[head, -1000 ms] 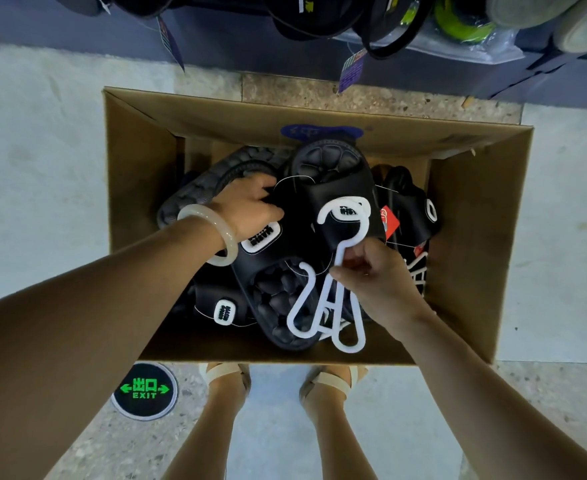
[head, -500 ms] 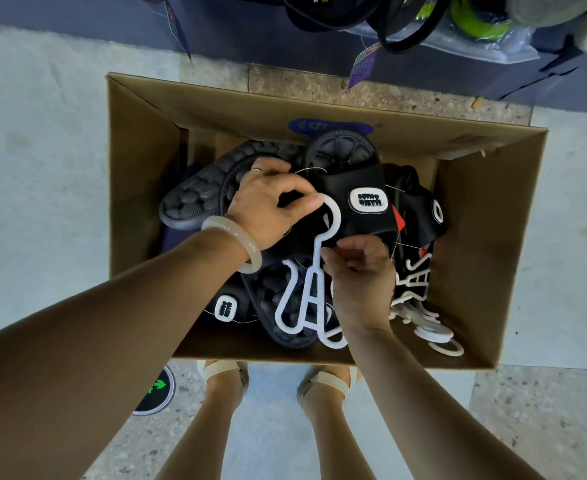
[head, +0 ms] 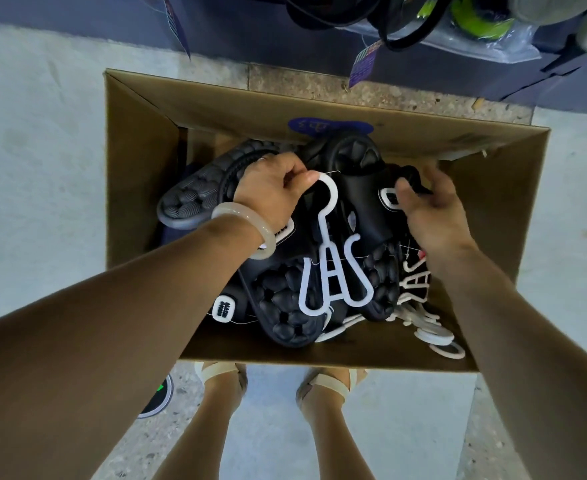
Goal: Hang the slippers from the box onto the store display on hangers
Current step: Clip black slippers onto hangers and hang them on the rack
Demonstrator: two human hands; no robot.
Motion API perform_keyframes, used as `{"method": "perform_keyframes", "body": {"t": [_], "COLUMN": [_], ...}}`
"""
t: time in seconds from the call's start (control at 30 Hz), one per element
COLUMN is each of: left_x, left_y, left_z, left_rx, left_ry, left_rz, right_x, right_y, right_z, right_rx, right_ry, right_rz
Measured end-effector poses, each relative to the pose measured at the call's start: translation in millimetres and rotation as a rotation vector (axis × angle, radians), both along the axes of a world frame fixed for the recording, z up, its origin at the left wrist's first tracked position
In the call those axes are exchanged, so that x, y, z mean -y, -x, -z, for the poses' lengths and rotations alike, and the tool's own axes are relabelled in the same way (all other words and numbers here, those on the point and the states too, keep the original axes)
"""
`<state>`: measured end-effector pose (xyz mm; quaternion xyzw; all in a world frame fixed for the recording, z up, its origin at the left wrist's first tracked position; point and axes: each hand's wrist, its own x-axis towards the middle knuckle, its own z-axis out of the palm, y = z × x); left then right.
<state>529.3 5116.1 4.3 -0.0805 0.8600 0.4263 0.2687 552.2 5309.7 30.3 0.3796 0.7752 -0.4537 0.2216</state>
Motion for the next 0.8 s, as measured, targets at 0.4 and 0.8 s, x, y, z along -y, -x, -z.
{"method": "perform_keyframes", "body": {"t": [0.4, 0.8], "left_x": [0.7, 4.5], "left_y": [-3.1, 3.0], "left_z": [2.8, -4.5], "left_rx": [0.021, 0.004], "left_ry": [0.018, 0.122], "left_rz": [0.087, -0.155], "right_x": [-11.2, 25.5], "right_y": [28.3, 15.7], "right_z": [2.3, -6.5], "right_rx": [0.296, 0.159], "right_ry": [-0.158, -0.368], "right_rz": [-1.087, -1.27]}}
